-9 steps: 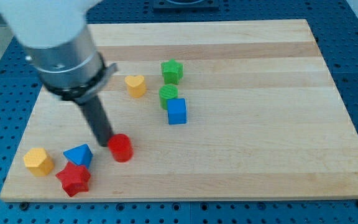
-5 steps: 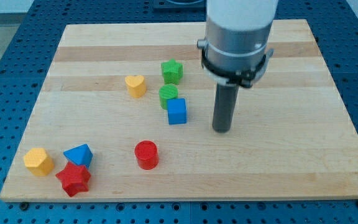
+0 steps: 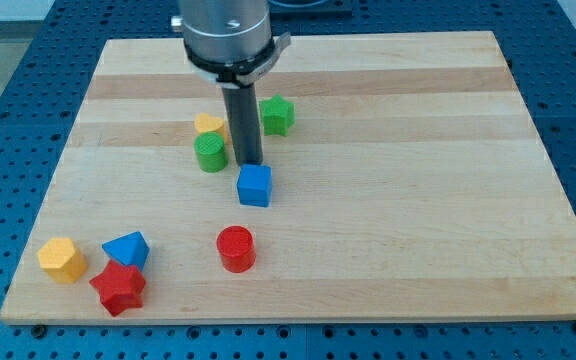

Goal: Slide the green circle into the yellow hexagon

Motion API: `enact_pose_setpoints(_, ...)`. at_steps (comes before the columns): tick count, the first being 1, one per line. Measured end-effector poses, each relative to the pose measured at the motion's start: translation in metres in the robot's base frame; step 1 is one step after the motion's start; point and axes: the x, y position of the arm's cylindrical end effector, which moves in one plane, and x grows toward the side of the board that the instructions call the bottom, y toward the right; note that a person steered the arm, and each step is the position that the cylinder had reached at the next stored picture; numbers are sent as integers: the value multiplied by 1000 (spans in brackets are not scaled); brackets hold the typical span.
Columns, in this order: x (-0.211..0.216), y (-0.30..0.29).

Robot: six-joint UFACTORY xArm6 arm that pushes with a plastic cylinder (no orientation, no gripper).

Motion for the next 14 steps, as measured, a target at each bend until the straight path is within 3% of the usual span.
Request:
enact_pose_setpoints(1,-35,-18)
enact_pose_setpoints(2,-32,-66)
enact_pose_setpoints(3,-13,-77)
enact_pose_setpoints(6,-18,-2)
enact_pose_setpoints(9,11,-71)
enact_pose_setpoints(10,40,-81)
enact_pose_setpoints(14,76,-47)
